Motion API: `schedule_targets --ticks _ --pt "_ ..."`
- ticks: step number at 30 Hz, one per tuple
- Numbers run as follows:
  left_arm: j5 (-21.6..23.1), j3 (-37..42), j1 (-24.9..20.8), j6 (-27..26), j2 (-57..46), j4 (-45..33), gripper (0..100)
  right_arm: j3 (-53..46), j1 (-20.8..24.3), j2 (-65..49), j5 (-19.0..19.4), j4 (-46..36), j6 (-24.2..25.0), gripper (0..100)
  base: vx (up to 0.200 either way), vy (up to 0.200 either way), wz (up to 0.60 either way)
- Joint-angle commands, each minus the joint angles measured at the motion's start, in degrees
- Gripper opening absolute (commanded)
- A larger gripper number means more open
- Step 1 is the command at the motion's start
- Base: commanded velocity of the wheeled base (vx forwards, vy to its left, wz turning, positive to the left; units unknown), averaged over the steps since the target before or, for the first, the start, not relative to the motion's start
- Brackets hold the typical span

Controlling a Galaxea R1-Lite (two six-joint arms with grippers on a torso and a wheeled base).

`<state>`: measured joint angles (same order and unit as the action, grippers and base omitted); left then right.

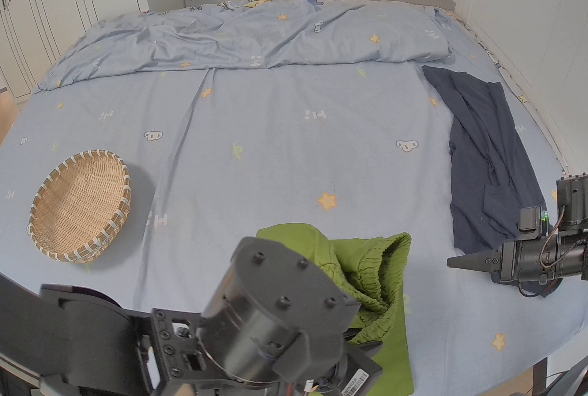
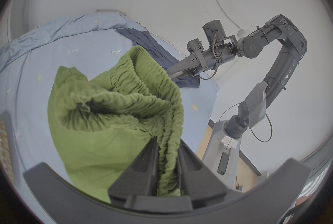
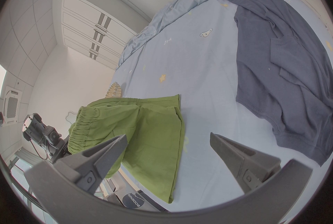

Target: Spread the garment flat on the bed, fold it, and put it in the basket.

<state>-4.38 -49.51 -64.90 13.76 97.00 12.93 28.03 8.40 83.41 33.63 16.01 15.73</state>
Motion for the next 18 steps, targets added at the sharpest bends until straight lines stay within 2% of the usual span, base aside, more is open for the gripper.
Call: schedule_targets --ticks 1,9,10,18 --pt "-0.02 -0.50 -0.31 0.56 4.43 2.45 0 0.01 -0.05 0.18 0.03 -0.10 0.01 100 0.000 0.000 0.00" --pt "-0.02 -0.86 -1.72 0.65 5.74 3.15 0 0.10 -0.40 0.44 0.03 0.17 0.01 100 0.000 0.000 0.00" --pt "-0.02 -0.86 -1.72 0.65 5.74 3.15 100 0.10 -0.40 0.44 0.03 0.17 0.01 100 0.000 0.000 0.00" --pt "-0.11 -0.77 -1.81 3.38 8.03 9.04 100 0.01 -0.14 0.97 0.03 0.17 0.01 100 0.000 0.000 0.00"
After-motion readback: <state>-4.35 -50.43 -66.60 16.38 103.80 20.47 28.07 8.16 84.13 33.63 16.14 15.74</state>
